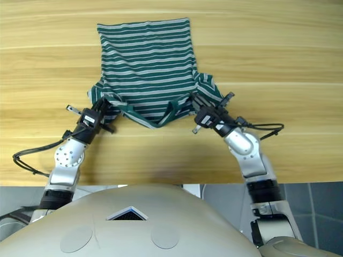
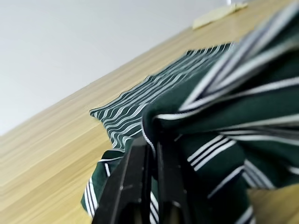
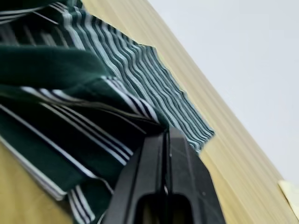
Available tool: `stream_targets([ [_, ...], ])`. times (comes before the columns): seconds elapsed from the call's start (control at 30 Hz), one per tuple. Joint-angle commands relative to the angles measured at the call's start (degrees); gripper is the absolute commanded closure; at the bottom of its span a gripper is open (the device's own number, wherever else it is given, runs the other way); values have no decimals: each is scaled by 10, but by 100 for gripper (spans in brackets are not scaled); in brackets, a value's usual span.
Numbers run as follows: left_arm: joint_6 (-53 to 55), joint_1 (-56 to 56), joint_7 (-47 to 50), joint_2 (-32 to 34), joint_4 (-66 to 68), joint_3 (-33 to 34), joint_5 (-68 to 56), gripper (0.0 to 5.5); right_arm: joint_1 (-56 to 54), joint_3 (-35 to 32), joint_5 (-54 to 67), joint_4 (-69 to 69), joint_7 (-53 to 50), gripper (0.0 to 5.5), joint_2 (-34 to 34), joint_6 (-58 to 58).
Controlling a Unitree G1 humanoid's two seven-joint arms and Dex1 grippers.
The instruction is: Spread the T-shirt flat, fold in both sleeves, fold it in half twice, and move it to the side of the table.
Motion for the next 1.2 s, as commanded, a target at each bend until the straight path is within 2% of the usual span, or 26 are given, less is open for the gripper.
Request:
stream_targets([
  [0.03,-11,-14,-64,23,17,-28,-34,533,1,-11,-31,16,-35,531,-6,-26],
  [0.17,-43,-2,-127,30,14,-53,-94,533,2,-2,-53,38,-36,531,-34,-79],
  [0.3,-2,9,-188,53,-11,-72,-123,533,21,11,-8,38,2,531,-61,-126],
  [0.47,58,15,-299,92,-44,-75,-221,533,29,42,52,35,92,531,-75,-57],
  [0.67,73,34,-332,130,-78,-22,-279,533,25,21,125,-22,145,531,-73,49],
  [0.83,118,56,-374,130,-127,2,-377,533,32,20,167,-61,181,531,-77,118],
  [1.2,146,55,-400,114,-141,8,-397,533,41,19,170,-83,203,531,-73,104],
])
